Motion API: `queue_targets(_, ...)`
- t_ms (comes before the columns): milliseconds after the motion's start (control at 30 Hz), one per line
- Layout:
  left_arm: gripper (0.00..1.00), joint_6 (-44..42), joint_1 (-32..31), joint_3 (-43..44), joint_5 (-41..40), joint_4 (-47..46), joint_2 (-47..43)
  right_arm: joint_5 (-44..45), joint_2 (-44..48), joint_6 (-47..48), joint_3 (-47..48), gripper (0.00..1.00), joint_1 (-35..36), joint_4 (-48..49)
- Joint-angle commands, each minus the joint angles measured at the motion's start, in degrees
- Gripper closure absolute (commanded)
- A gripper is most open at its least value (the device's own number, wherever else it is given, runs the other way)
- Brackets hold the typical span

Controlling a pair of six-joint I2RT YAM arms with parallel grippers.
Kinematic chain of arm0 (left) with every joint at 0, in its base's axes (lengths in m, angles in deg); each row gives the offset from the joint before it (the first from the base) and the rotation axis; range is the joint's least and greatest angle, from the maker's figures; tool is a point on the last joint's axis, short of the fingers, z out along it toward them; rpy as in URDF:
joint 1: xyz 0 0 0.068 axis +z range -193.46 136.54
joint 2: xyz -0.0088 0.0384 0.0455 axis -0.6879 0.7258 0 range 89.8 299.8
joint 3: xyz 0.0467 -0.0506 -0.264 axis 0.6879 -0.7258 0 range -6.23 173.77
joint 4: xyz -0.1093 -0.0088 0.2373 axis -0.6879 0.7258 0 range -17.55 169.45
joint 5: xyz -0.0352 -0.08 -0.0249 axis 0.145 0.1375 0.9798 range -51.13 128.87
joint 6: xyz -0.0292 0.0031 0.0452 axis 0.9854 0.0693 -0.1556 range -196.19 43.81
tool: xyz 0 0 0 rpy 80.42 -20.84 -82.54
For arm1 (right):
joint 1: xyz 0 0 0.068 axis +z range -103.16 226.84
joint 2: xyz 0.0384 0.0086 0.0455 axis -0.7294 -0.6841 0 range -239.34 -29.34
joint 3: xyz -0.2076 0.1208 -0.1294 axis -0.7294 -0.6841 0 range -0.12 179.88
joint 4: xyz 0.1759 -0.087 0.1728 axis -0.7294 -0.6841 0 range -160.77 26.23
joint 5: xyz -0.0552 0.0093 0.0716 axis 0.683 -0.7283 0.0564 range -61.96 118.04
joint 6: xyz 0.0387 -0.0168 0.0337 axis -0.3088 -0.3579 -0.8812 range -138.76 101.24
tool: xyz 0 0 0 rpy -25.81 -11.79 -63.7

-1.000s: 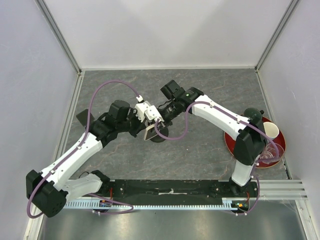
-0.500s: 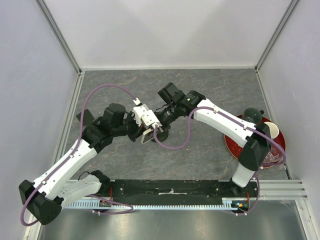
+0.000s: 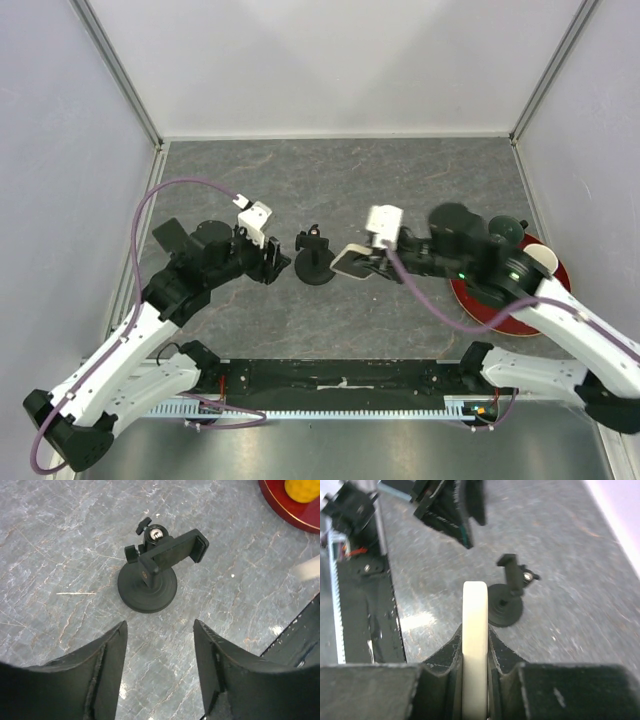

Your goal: Place the phone on the phone stand

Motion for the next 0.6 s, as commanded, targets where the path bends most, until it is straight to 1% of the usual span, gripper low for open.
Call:
queue_targets(0,0.42,5.9,-0.2,-1.1,-3.9,-6.7,2.5,18.0,11.3,-17.9,-5.5,1.00,-0.1,9.3)
queue_targets(33,0.44,5.8,-0.2,-1.1,-4.5,-7.7,4.0,18.8,13.8,-18.5,-6.3,1.00,-0.1,9.5)
queue_targets(67,0.49,5.6,-0.3,-1.2,-4.4,-8.7,4.6,18.5,14.7,-18.8,-7.4,1.00,-0.1,9.6)
queue_targets(133,0.51,5.2,-0.3,-1.2,-4.0,-12.2,5.9,18.9,16.0,-18.8,-8.3,1.00,-0.1,9.5)
queue_targets(233,0.50,4.8,-0.6,-0.9,-4.3,-15.0,8.6,18.8,17.1,-20.1,-9.4,1.00,-0.1,9.4)
queue_targets(400,0.47,3.5,-1.6,0.9,-7.1,-15.4,13.6,16.1,16.5,-19.3,-10.1,1.00,-0.1,10.2)
queue_targets(500,0.48,2.8,-2.4,0.4,-7.3,-16.7,14.8,15.2,15.6,-19.4,-9.8,1.00,-0.2,10.3)
queue_targets(567,0.50,2.8,-3.0,0.4,-9.7,-16.9,15.3,14.2,15.1,-19.3,-9.8,1.00,-0.2,11.0)
